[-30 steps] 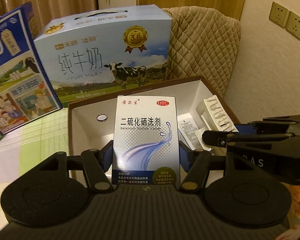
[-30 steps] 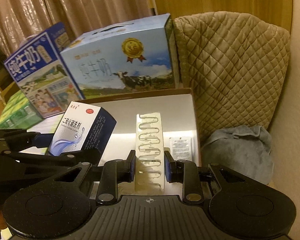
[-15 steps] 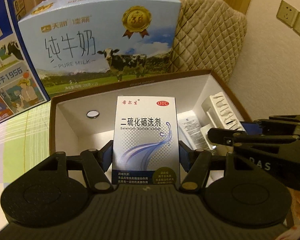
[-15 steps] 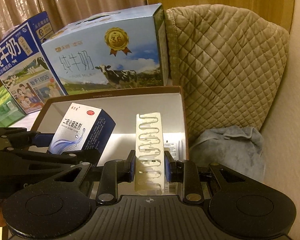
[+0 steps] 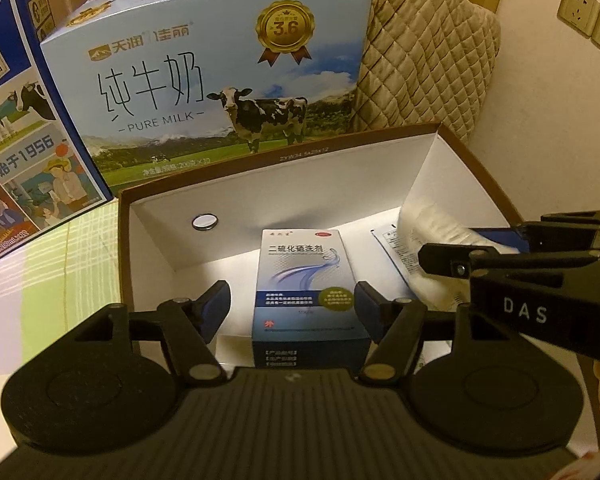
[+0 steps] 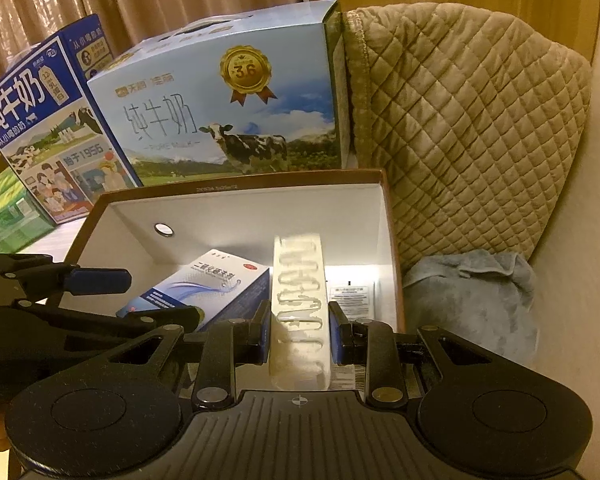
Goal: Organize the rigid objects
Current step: 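Carry the medicine box and toothpick case into the brown box with both grippers, then open both grippers to release the medicine box and toothpick case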
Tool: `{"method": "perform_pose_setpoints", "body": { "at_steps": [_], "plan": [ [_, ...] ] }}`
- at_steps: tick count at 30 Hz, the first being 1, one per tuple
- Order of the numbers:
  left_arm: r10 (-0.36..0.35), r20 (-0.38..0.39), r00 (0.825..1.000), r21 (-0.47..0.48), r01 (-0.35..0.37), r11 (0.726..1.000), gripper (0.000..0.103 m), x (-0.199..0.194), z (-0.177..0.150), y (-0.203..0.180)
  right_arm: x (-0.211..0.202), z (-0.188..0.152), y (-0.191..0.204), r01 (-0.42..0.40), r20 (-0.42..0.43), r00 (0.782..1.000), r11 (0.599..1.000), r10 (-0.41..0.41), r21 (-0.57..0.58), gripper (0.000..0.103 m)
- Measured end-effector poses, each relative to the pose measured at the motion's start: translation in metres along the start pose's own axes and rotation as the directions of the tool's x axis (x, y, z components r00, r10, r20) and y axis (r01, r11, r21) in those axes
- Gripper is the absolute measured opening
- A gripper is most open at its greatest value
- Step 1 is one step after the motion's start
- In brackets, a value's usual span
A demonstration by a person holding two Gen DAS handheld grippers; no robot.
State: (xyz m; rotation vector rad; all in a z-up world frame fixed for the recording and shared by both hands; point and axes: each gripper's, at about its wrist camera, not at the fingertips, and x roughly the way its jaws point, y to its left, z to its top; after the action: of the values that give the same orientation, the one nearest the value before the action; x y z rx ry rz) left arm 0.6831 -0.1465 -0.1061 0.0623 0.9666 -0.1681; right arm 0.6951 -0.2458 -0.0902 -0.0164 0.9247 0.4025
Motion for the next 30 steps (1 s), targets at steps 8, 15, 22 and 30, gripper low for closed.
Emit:
{"method": "perform_pose_setpoints", "body": {
  "at_steps": [8,15,22,30],
  "plan": [
    [-0.005,-0.004,1.0,0.0,0.005,1.0,0.065,-0.002,-0.004,0.001,0.001,0.002,-0.001,-0.028,0.017,0.999,0.999,0.027,0.016,0.025],
    [-0.022,-0.01,1.0,0.008,0.022,1.0,0.065,-0.009,-0.008,-0.003,-0.006,-0.004,-0.003,-0.039,0.008,0.999,0.999,0.039,0.023,0.025],
    [-0.045,-0.004,0.999,0.014,0.045,0.999,0.065,-0.023,-0.013,-0.009,-0.02,-0.013,-0.005,-0.049,0.018,0.999,0.998,0.049,0.044,0.025],
    [-0.086,0.024,0.996,-0.001,0.086,0.996,0.065,-0.056,-0.029,-0.016,-0.05,-0.022,-0.004,-0.063,0.056,0.997,0.996,0.06,0.07,0.025]
  ]
}}
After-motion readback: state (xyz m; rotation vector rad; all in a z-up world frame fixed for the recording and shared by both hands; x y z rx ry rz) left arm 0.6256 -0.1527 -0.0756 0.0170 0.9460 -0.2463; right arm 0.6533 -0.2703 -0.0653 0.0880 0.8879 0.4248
